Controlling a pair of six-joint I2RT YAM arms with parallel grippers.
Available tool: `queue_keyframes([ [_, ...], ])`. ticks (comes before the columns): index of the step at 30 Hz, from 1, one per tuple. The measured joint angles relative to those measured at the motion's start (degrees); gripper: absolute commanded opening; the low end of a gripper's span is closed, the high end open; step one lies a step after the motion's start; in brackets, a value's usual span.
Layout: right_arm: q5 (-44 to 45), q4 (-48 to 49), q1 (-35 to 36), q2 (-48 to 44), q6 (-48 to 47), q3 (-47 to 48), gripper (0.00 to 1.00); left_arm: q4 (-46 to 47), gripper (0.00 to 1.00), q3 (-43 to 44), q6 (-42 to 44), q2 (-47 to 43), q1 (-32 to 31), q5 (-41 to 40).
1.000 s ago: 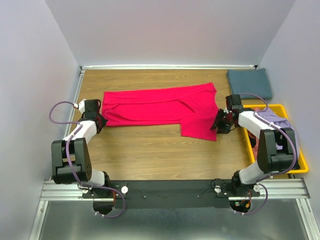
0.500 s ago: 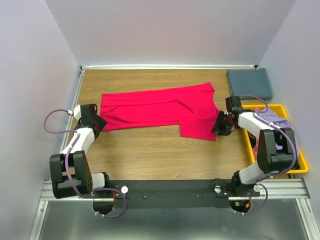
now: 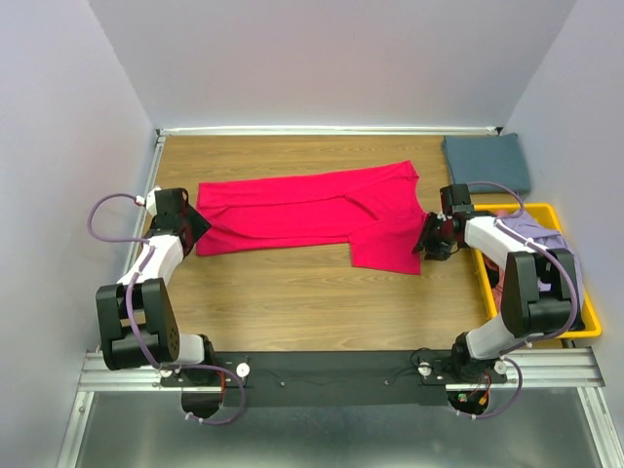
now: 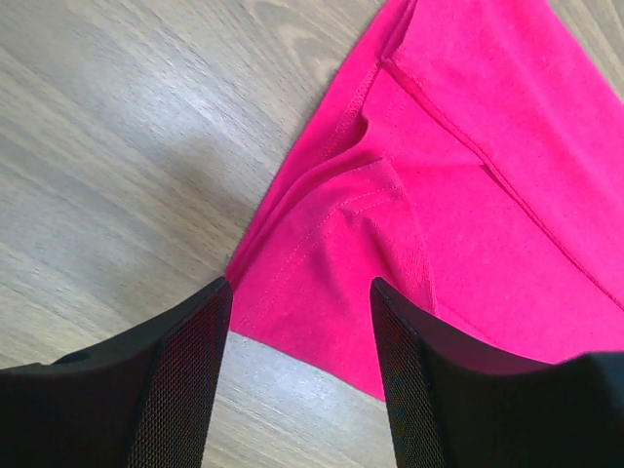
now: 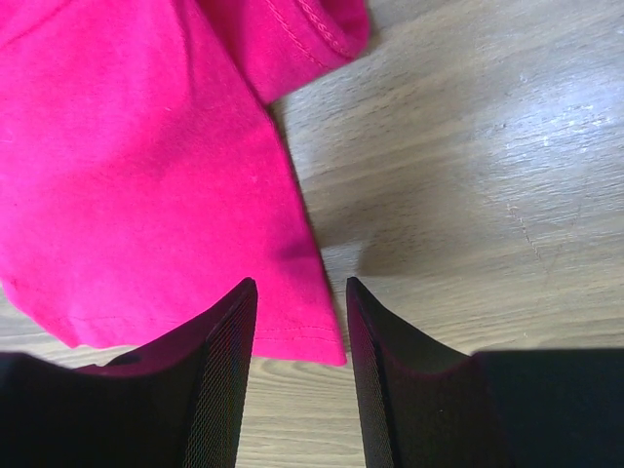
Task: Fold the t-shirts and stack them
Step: Fold the tshirt
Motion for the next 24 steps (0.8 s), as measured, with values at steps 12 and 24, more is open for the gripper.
queue_keyframes([
  [12,-4.5,0.4,-0.1,1.8,0.3,-0.8,0.40,0.2,0.66,-1.0,2.4,0.3,-0.2,0.6],
  [24,-7.8,0.0,-0.3,5.2,0.7,2.4,0.01,0.9,0.66,-1.1,4.9,-0.5,-0.2,-1.7],
])
